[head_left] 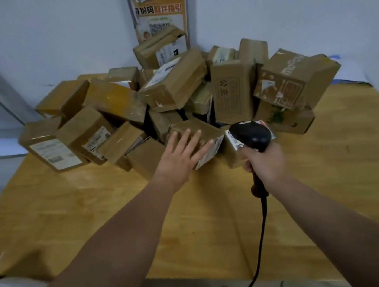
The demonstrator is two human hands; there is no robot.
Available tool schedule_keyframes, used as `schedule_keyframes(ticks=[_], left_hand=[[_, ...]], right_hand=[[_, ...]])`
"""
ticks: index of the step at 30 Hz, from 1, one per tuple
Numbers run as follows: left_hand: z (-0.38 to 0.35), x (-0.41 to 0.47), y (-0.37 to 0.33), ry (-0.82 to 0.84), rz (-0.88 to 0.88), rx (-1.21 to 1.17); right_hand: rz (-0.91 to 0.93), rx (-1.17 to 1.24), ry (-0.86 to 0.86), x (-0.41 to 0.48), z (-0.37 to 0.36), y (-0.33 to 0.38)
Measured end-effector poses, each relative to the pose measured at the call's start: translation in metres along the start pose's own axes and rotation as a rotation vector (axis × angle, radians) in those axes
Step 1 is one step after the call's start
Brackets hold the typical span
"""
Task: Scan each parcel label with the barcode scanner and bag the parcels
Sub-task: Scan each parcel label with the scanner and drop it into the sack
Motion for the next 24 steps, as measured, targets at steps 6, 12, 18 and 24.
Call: schedule_keyframes(ticks=[6,12,18,24], left_hand=[[0.016,0.013,0.017,-0.182,0.046,-0.247],[0.036,-0.028,0.018,-0.5,0.516,-1.152],[0.046,-0.038,-0.019,-0.57,0.619,-1.494],[0.052,-0.046,-0.022,-0.444,0.457,-1.591]], right_hand=[[-0.014,0.213,0.144,0.01,0.007,-0.001],[-0.063,0.61,0.254,0.005,0.012,0.017],[-0.055,0.765,0.371,-0.017,-0.018,0.04],[0.051,0.73,0.332,-0.02,-0.028,0.04]])
Point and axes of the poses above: each hand's wrist, its own x-axis towards the middle knuckle, its own z-axis out of the back of the hand, y = z × x, the point moved 1 cm from there along x, towards the middle knuckle, and after that the axes turned 2 degrees about y, right-handed, at the moved point
